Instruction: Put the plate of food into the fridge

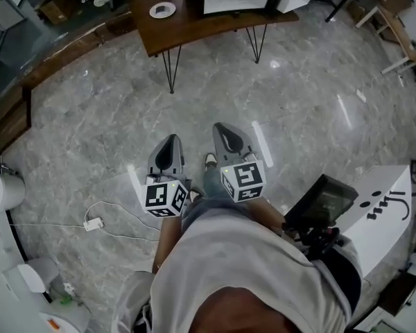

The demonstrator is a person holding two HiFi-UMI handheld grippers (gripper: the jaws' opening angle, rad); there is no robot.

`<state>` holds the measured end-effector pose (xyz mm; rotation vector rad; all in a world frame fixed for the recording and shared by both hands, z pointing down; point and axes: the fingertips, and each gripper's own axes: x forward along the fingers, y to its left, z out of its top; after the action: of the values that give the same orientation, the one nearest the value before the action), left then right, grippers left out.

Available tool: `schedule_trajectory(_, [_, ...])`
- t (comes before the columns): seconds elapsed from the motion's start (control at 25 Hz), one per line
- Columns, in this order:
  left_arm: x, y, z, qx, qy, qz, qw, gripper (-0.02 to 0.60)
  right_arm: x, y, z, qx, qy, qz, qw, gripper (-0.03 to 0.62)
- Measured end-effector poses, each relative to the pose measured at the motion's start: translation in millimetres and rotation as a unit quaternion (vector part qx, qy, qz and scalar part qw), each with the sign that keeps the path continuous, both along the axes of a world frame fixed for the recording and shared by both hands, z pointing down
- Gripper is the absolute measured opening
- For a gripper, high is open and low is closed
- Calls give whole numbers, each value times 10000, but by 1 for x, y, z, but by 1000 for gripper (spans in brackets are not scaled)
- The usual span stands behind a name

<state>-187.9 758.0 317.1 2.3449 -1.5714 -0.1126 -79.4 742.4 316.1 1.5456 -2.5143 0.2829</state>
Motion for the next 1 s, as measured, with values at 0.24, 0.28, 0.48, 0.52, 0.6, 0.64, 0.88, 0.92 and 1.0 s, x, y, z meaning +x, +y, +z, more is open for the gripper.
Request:
schedule_trajectory(0.24, [19, -81, -1, 26, -97, 8, 9999, 20, 16, -80, 3, -23, -43, -147, 9999, 20])
schedule_trajectory(0.28, [23, -94, -1, 38, -121, 7, 9999, 18, 19, -94, 3, -15, -64, -163, 9998, 20])
schedule_trajectory(0.48, [56, -160, 2, 17, -246, 102, 9996, 20, 46, -162, 1, 90, -139, -119, 9998, 20])
schedule_trajectory(0.52, [63, -171, 3, 12, -257, 134, 9996, 20, 53, -173, 2, 92, -158, -102, 9998, 20])
schedule_trajectory(0.6, [76, -190, 6, 5, -271, 170, 9995, 18, 66, -191, 3, 91, -204, -70, 9997, 20])
schedule_trajectory(0.64, [82, -198, 7, 0, -280, 168, 9995, 20, 72, -200, 4, 96, -234, -52, 9997, 20])
schedule_trajectory(0.88, [96, -270, 26, -126, -286, 72, 9995, 18, 92, -273, 22, 61, -425, -44, 9991, 20])
schedule_trajectory(0.92, [93, -288, 32, -164, -288, 76, 9994, 18, 87, -292, 28, 15, -424, -79, 9991, 19])
schedule_trajectory(1.0, [92, -303, 37, -203, -275, 84, 9994, 20, 79, -309, 33, -38, -470, -194, 9987, 20])
